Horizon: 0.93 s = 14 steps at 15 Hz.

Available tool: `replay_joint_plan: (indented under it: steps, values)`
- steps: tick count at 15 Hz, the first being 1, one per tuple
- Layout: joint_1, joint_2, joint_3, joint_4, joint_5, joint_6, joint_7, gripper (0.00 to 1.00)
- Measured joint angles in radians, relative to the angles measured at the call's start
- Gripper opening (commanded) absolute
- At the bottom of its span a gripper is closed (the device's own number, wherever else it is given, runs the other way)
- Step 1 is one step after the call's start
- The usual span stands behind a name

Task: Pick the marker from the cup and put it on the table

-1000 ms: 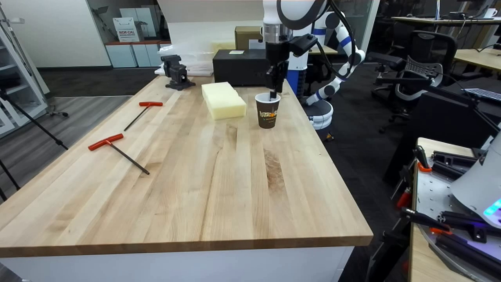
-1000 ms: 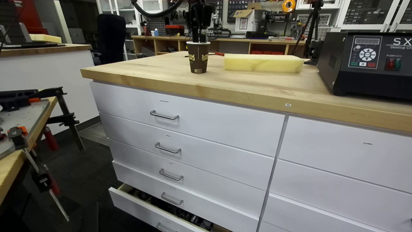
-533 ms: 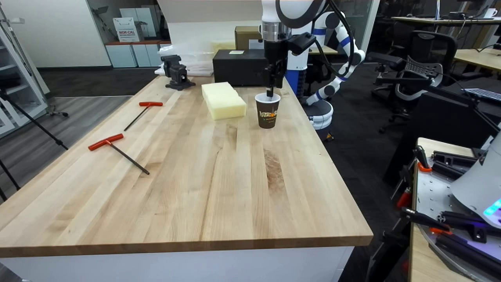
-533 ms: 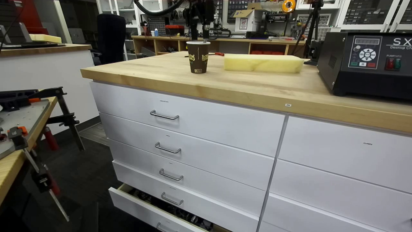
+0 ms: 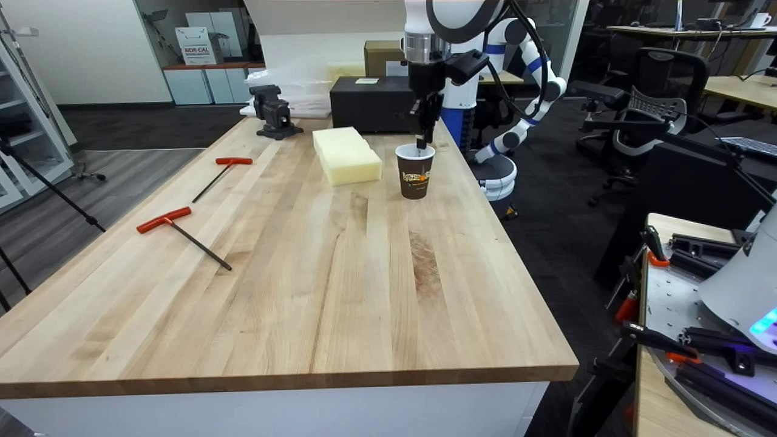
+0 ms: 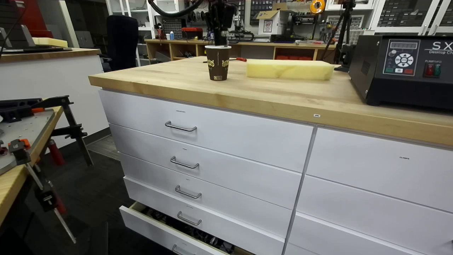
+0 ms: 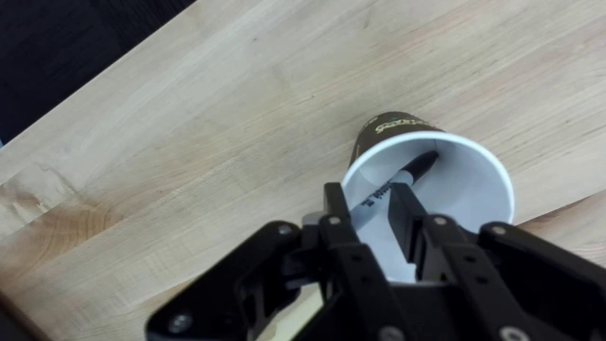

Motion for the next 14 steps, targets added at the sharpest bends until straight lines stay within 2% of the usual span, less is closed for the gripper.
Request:
replay_joint_plan:
  steps: [12,13,14]
  values:
    - [0.004,0.001,0.003,0.018,0.000,-0.002,0.000,0.00]
    - [0.007,0.001,0.004,0.022,0.000,-0.003,0.000,0.05]
    - [0.009,0.001,0.005,0.025,-0.002,-0.003,0.000,0.27]
